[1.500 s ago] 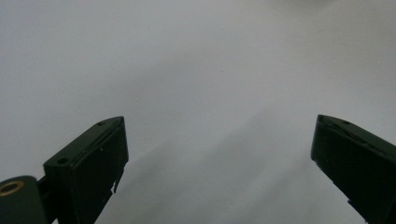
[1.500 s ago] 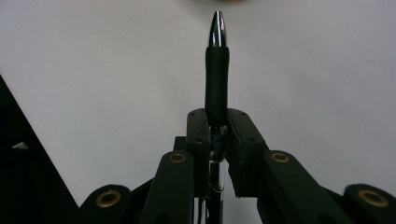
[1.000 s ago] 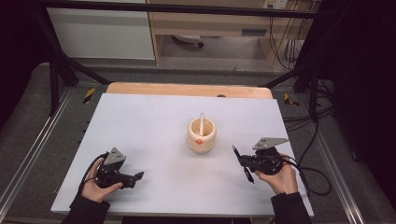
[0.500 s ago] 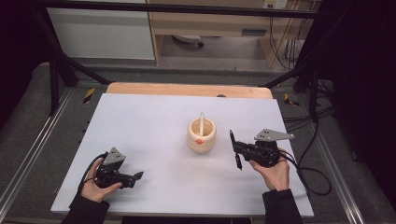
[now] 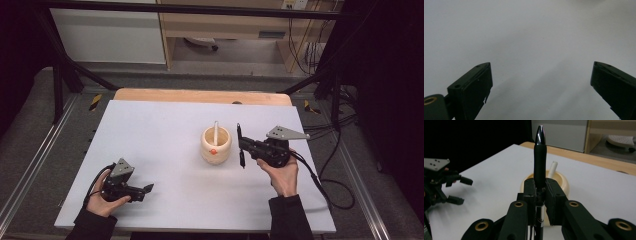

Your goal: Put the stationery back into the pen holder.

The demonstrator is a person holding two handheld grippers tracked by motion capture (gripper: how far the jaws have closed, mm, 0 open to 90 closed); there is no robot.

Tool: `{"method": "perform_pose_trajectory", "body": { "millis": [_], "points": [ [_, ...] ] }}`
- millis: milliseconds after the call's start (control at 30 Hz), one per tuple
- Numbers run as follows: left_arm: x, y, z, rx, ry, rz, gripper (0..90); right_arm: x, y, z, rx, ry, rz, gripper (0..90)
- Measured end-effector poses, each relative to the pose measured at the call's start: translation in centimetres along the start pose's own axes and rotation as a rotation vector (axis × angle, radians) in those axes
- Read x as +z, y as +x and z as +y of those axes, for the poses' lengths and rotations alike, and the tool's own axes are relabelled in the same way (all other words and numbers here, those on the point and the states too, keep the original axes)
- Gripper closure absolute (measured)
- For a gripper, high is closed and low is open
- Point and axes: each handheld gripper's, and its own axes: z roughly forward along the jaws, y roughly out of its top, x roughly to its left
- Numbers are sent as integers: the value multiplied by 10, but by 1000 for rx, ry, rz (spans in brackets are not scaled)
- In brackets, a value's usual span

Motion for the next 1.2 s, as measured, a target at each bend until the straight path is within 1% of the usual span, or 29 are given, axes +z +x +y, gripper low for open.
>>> {"method": "perform_pose_trajectory", "body": {
  "millis": [67,167,367,600,733,900,1033,1200],
  "points": [
    [0,0,0,0,-1,-2,41,4,1,5,11,-30,-5,798],
    [0,0,0,0,-1,-2,41,12,2,11,21,-58,-7,798],
    [-1,1,0,-3,-2,-2,41,27,3,21,27,-82,-18,798],
    [-1,1,0,-3,-4,-3,41,42,3,37,22,-102,-24,798],
    [-1,1,0,-4,-5,-4,41,54,4,44,19,-100,-24,798],
    [-1,1,0,-4,-5,-6,41,68,3,49,18,-103,-29,798],
    [-1,1,0,-7,-10,-8,41,80,-2,48,33,-95,-32,798],
    [-1,2,0,-7,-6,-10,41,94,-7,42,35,-76,-32,798]
  ]
}}
